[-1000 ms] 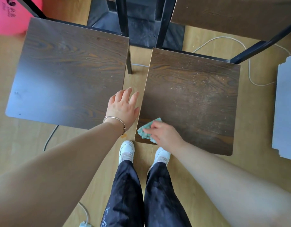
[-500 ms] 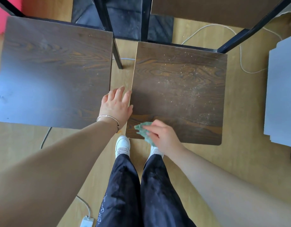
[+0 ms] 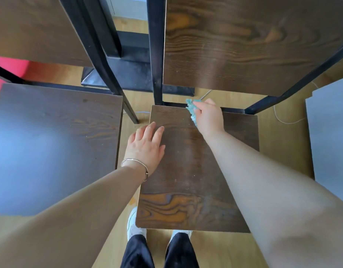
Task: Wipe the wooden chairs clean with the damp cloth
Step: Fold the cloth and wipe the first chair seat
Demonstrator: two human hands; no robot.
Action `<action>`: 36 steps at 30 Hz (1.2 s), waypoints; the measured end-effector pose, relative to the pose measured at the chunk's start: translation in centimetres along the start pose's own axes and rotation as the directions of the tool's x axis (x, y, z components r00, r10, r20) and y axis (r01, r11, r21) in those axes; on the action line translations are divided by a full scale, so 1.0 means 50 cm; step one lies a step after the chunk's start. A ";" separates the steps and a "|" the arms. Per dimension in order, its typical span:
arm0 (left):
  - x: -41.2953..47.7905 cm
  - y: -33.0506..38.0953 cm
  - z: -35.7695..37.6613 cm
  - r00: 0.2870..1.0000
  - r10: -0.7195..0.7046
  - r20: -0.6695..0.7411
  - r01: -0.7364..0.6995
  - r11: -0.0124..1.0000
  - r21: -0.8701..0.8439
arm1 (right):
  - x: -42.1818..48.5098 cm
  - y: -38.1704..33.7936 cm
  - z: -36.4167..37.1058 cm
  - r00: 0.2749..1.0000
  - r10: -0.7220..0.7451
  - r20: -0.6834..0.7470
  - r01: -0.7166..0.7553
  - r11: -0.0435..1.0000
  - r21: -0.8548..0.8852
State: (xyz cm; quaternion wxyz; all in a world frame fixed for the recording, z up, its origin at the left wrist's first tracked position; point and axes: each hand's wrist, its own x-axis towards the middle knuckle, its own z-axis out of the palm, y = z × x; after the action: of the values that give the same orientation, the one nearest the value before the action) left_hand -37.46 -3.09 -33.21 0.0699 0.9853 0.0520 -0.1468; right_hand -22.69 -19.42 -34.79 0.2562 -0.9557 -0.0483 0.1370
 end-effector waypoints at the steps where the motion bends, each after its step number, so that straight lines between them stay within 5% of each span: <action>1: 0.006 0.002 0.003 1.000 0.001 0.001 -0.001 1.000 0.001 | 0.004 -0.003 0.008 1.000 0.016 0.027 -0.016 1.000 -0.005; 18: -0.076 -0.008 0.023 0.999 -0.017 0.045 0.017 1.000 -0.010 | -0.229 0.028 0.072 0.928 -0.253 0.272 0.263 0.965 0.003; 36: -0.258 0.034 0.095 0.985 0.001 0.170 0.001 1.000 -0.010 | -0.563 0.084 0.116 0.879 -0.284 0.384 0.271 0.959 0.088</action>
State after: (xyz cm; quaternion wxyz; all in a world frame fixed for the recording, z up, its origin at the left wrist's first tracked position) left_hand -50.88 -6.54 -33.69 0.0792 0.9688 0.0466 -0.2302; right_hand -51.23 -24.86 -35.07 0.2734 -0.8876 -0.2327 0.2885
